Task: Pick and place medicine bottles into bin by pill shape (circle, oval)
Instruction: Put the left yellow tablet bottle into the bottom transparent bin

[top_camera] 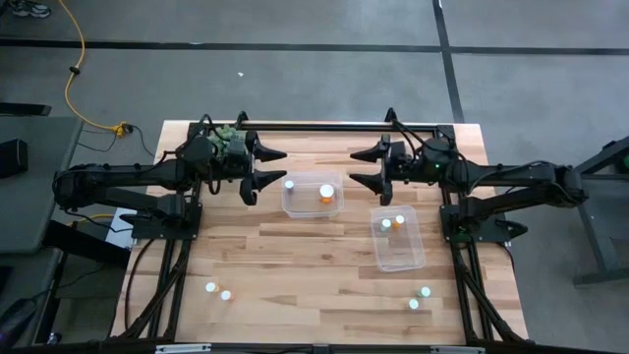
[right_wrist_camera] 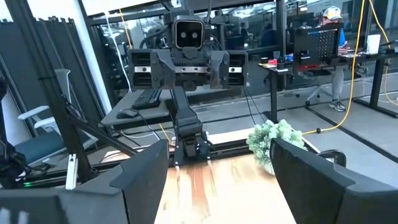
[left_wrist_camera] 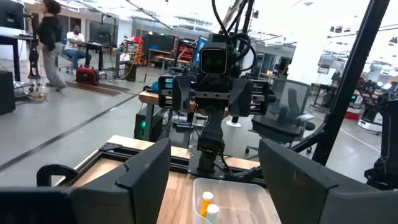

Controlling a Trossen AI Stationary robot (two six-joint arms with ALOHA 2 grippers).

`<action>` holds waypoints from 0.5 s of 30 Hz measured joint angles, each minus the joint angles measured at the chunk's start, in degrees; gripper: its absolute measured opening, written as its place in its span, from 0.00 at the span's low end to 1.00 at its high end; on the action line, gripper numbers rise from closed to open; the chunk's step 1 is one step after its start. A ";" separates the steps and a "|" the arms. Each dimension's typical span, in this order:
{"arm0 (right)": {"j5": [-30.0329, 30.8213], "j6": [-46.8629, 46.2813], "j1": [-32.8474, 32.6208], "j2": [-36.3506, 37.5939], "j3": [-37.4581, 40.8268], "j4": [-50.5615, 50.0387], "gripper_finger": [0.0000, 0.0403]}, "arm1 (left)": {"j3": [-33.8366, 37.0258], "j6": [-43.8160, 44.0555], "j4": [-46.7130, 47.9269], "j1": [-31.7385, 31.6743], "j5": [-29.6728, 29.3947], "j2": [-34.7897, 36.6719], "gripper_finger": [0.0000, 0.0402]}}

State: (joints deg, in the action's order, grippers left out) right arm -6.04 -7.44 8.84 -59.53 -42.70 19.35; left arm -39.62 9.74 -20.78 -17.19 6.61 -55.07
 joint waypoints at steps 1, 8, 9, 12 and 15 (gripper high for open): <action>-0.01 0.00 0.00 0.00 0.00 0.04 0.68 | 0.00 0.06 -0.01 0.00 0.00 0.00 0.58; 0.00 0.42 0.00 0.00 0.00 0.01 0.68 | 0.00 0.09 0.00 0.00 0.00 0.00 0.58; 0.00 0.43 0.00 0.00 0.00 0.01 0.68 | 0.00 0.09 -0.01 0.00 0.00 0.00 0.58; 0.00 0.44 0.00 0.00 0.00 0.01 0.68 | 0.00 0.09 0.00 0.00 0.00 0.00 0.58; 0.02 0.42 0.00 0.00 0.00 0.00 0.68 | 0.00 0.19 0.00 0.00 -1.13 0.00 0.58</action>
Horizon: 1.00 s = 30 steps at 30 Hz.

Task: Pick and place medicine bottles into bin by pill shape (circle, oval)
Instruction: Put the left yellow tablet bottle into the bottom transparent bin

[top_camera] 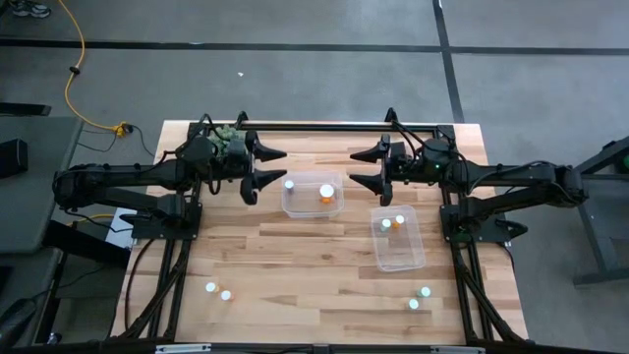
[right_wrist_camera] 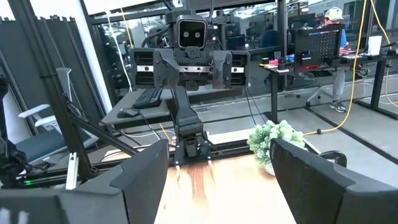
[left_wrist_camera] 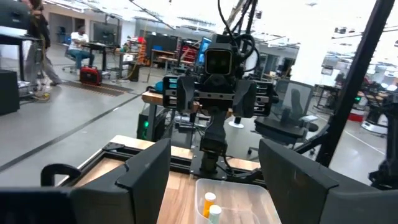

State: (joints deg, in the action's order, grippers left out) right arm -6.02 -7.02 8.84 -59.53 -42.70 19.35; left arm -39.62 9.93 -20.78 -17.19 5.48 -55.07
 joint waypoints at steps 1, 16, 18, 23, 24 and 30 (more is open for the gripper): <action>0.00 0.00 0.00 0.00 0.00 0.01 0.68 | 0.00 0.34 0.00 0.00 -0.22 0.00 0.58; 0.02 -2.06 0.00 -0.04 0.00 -0.62 0.68 | -1.14 5.00 17.75 12.28 -0.71 0.00 0.54; 0.02 -2.03 0.00 -0.04 0.00 -1.04 0.68 | -3.30 5.72 26.97 16.62 -1.45 0.00 0.52; 0.02 -2.06 0.00 -0.04 0.00 -1.98 0.68 | -8.02 9.50 46.33 29.31 -3.14 -1.35 0.47; 0.02 -2.04 0.00 -0.04 0.00 -2.12 0.68 | -8.79 11.03 48.86 31.95 -3.50 -1.72 0.47; 0.02 -2.14 0.00 -0.04 0.00 -3.00 0.68 | -9.97 23.14 61.31 47.72 -3.74 -4.37 0.44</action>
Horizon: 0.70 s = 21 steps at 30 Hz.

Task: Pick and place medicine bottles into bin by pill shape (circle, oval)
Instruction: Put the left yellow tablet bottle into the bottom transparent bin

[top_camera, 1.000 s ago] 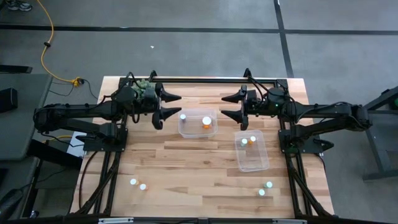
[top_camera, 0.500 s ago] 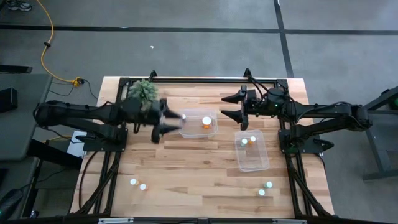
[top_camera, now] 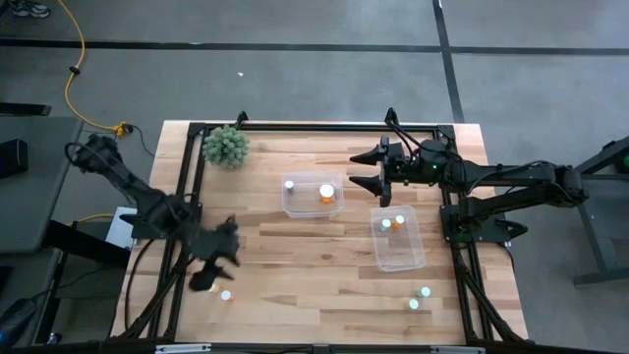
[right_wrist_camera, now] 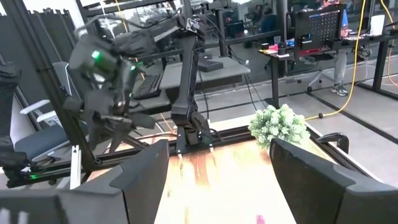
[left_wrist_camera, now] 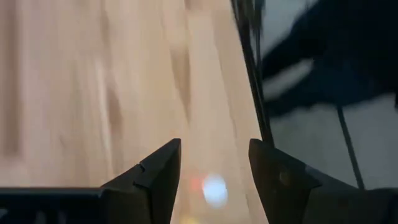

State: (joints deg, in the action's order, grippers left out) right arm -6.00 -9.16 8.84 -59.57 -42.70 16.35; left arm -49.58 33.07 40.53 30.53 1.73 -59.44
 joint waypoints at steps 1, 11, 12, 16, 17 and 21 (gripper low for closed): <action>0.00 0.01 0.00 0.00 0.00 -0.21 0.68 | 0.00 2.29 1.68 2.45 -0.02 -0.64 0.44; 0.02 0.12 0.00 -0.02 0.00 -2.37 0.68 | -0.02 16.46 11.85 19.40 -11.20 -9.17 0.43; 0.02 0.12 0.00 -0.02 0.00 -2.59 0.68 | -0.02 17.23 11.84 20.13 -11.78 -10.08 0.43; 0.02 0.14 0.00 -0.02 0.00 -3.74 0.68 | -0.02 20.42 11.75 22.00 -9.74 -13.60 0.43; 0.02 0.12 0.00 -0.02 0.00 -3.88 0.68 | -0.02 21.07 11.74 22.46 -8.97 -14.37 0.43; 0.02 0.14 0.00 -0.04 0.00 -3.88 0.68 | -0.02 22.27 11.52 24.22 -8.37 -16.74 0.43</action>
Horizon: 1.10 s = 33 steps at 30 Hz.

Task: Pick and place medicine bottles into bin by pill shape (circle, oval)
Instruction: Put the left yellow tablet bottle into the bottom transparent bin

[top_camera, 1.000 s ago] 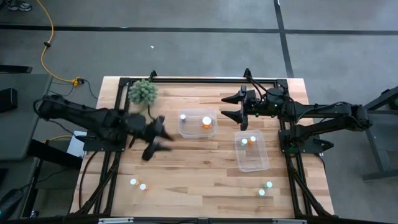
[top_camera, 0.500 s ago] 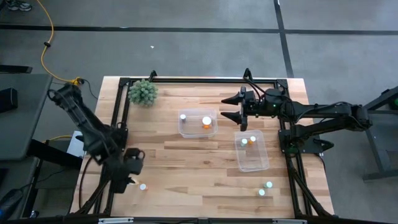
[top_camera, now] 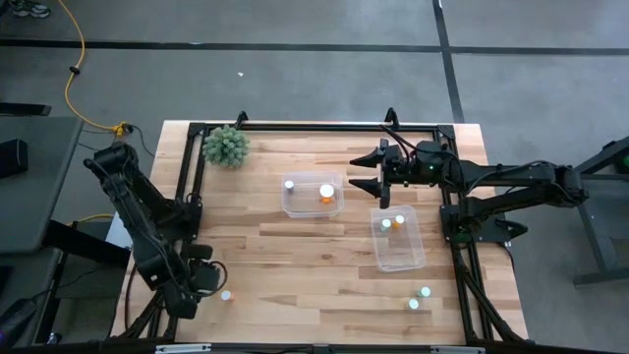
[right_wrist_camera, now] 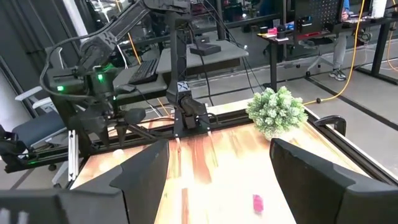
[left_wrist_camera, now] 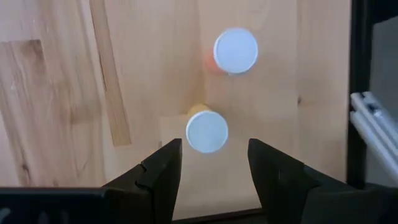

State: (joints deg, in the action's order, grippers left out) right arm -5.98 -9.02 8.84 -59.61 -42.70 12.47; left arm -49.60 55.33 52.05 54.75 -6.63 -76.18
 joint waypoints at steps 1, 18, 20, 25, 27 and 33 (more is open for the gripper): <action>0.00 0.00 0.00 0.00 0.00 0.00 0.68 | 0.00 0.00 0.03 0.33 -0.23 -0.53 0.43; 0.00 -0.10 0.00 0.00 0.00 -1.09 0.68 | 0.00 -0.98 -1.46 1.34 -2.18 -5.80 0.43; 0.00 -0.11 0.00 0.00 0.00 -1.11 0.68 | 0.00 -0.98 -1.69 1.34 -2.19 -6.21 0.43; 0.00 -0.13 0.02 0.00 0.00 -1.39 0.68 | 0.02 -0.92 -1.92 1.34 -2.43 -6.65 0.43; 0.00 -0.13 0.00 0.00 0.00 -1.60 0.68 | 0.02 -0.92 -1.95 1.34 -2.45 -6.65 0.43; 0.00 -0.15 0.02 0.00 0.00 -2.21 0.68 | 0.02 -0.94 -1.92 1.34 -3.13 -6.66 0.43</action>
State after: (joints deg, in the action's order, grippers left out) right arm -5.98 -9.17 8.86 -59.61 -42.70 10.26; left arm -49.58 54.39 50.13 56.10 -9.76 -82.84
